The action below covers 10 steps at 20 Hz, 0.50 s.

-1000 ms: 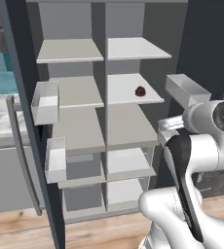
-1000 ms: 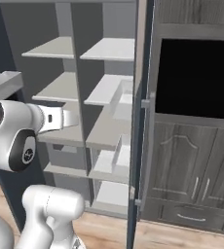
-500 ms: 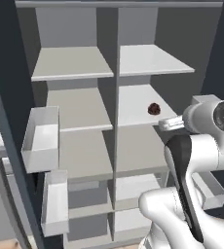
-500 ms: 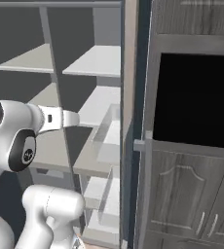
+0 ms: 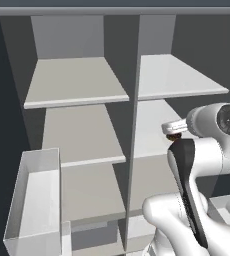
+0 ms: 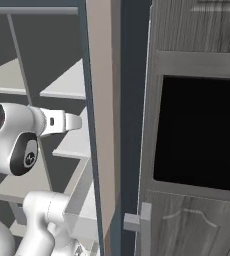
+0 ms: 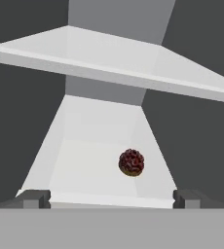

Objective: Take the cakes from the fridge and place them on the empty tray on the dining counter.

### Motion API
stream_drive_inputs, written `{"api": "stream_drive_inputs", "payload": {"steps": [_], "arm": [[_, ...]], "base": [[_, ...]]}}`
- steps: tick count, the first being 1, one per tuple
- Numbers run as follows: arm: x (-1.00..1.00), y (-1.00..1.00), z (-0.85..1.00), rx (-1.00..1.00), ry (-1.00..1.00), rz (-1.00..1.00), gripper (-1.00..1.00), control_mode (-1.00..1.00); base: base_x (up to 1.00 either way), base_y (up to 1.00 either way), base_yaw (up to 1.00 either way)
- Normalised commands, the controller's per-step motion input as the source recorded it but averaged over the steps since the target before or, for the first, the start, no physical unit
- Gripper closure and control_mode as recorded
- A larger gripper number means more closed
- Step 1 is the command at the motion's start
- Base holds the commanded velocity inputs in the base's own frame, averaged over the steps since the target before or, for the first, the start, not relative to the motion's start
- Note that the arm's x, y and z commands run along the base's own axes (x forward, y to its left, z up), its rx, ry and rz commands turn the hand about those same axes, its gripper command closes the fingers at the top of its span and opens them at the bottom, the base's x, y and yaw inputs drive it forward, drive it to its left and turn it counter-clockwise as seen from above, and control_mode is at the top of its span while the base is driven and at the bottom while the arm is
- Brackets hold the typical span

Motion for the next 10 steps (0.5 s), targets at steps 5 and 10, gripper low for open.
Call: {"api": "stream_drive_inputs", "payload": {"steps": [5, 10], "arm": [[0.0, 0.0, 0.0, 0.0, 0.0, 0.0, -1.0, 1.0], [0.0, 0.0, 0.0, 0.0, 0.0, 0.0, -1.0, 1.0]], "base": [[0.83, 0.3, -0.14], [0.75, 0.29, -0.15]]}}
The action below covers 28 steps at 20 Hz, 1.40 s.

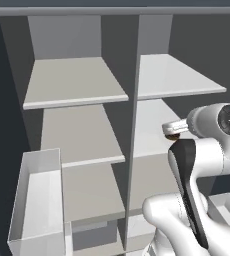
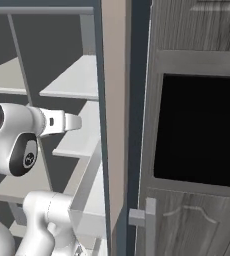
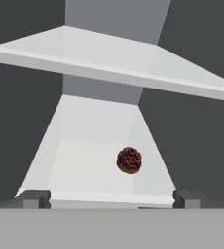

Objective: Take the cakes from the fridge and place them on the empty tray on the dining counter.

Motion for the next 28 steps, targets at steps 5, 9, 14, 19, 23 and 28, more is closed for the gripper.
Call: {"api": "stream_drive_inputs", "payload": {"steps": [5, 9, 14, 19, 23, 28], "arm": [[0.0, 0.0, 0.0, 0.0, 0.0, 0.0, -1.0, 1.0], [0.0, 0.0, 0.0, 0.0, 0.0, 0.0, -1.0, 1.0], [0.0, 0.0, 0.0, 0.0, 0.0, 0.0, -1.0, 1.0], [0.0, 0.0, 0.0, 0.0, 0.0, 0.0, -1.0, 1.0], [0.0, 0.0, 0.0, 0.0, 0.0, 0.0, -1.0, 1.0], [0.0, 0.0, 0.0, 0.0, 0.0, 0.0, -1.0, -1.0]], "base": [[0.37, 0.15, -0.12], [0.29, 0.11, -0.18], [0.33, 0.09, -0.2], [0.19, 0.06, -0.11], [0.0, 0.0, 0.0], [0.0, 0.0, 0.0]]}}
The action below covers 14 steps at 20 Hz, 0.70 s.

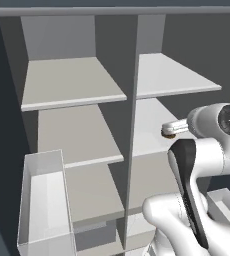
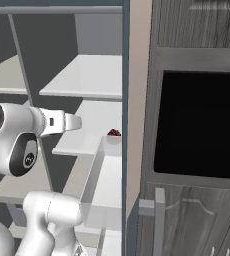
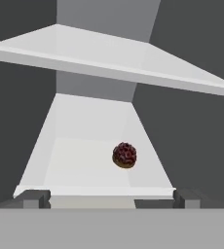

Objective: Take the cakes from the fridge and place them on the empty tray on the dining counter.

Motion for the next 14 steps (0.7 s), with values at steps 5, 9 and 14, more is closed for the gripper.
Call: {"api": "stream_drive_inputs", "payload": {"steps": [5, 9, 14], "arm": [[-0.16, -0.02, -0.05, 0.0, -0.01, 0.01, -1.0, -1.0], [-0.12, 0.0, -0.16, 0.04, 0.05, 0.03, -1.0, -1.0], [-0.02, 0.0, -0.24, 0.13, 0.05, 0.02, -1.0, -1.0]], "base": [[0.0, 0.0, 0.0], [0.0, 0.0, 0.0], [0.0, 0.0, 0.0]]}}
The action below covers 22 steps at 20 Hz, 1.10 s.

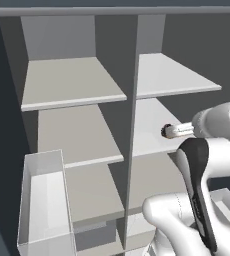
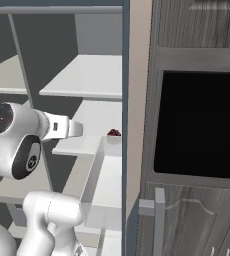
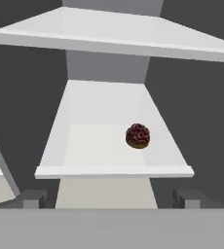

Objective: Take the cakes from the fridge and place them on the empty tray on the dining counter.

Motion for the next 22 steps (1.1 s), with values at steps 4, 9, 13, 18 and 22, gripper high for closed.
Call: {"api": "stream_drive_inputs", "payload": {"steps": [4, 9, 13, 18, 22], "arm": [[0.0, 0.0, -0.24, 0.07, 0.04, 0.0, -1.0, -1.0], [0.1, 0.0, -0.2, 0.01, 0.0, -0.02, -1.0, -1.0], [0.3, 0.0, -0.03, 0.0, 0.03, -0.09, -1.0, -1.0], [0.14, 0.0, -0.19, 0.0, 0.0, -0.08, -1.0, -1.0], [0.1, 0.0, -0.37, 0.0, 0.0, -0.03, -1.0, -1.0]], "base": [[0.0, 0.0, 0.0], [0.0, 0.0, 0.0], [0.0, 0.0, 0.0], [0.0, 0.0, 0.0], [0.0, 0.0, 0.0]]}}
